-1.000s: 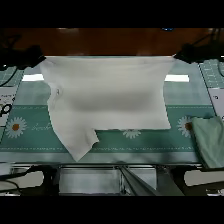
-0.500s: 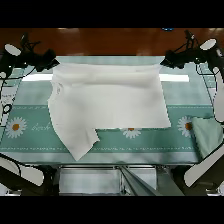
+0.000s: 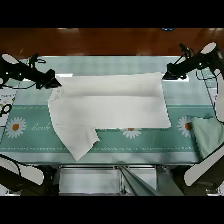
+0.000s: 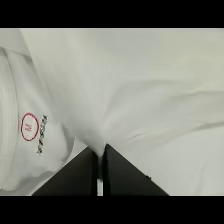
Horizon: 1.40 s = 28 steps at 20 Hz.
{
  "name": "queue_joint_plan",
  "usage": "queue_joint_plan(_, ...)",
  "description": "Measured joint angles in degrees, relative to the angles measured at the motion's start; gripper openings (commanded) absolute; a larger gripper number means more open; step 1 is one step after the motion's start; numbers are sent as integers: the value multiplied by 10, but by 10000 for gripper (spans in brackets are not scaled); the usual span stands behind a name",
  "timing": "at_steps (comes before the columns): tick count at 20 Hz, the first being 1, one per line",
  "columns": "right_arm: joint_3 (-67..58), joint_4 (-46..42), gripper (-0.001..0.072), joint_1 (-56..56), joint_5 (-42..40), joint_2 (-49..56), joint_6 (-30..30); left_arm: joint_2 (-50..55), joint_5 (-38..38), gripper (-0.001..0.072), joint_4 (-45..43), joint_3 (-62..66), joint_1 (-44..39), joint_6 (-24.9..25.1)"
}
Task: Fold the shirts.
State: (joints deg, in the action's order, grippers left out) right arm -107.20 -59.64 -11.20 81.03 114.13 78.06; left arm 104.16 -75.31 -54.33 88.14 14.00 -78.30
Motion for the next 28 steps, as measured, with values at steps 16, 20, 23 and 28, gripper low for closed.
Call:
queue_joint_plan(16,40,-20,414,-8,38,-4,21,-5,-83,503,-4,-30,22,14)
queue_joint_plan(20,92,-22,414,-48,52,-61,41,-78,-126,503,-19,-84,47,22)
queue_joint_plan(23,252,-18,414,-92,-19,-169,42,-203,-67,503,-26,-223,108,29)
queue_joint_plan(28,548,46,414,-171,-145,-364,-22,-414,13,506,39,-516,241,46)
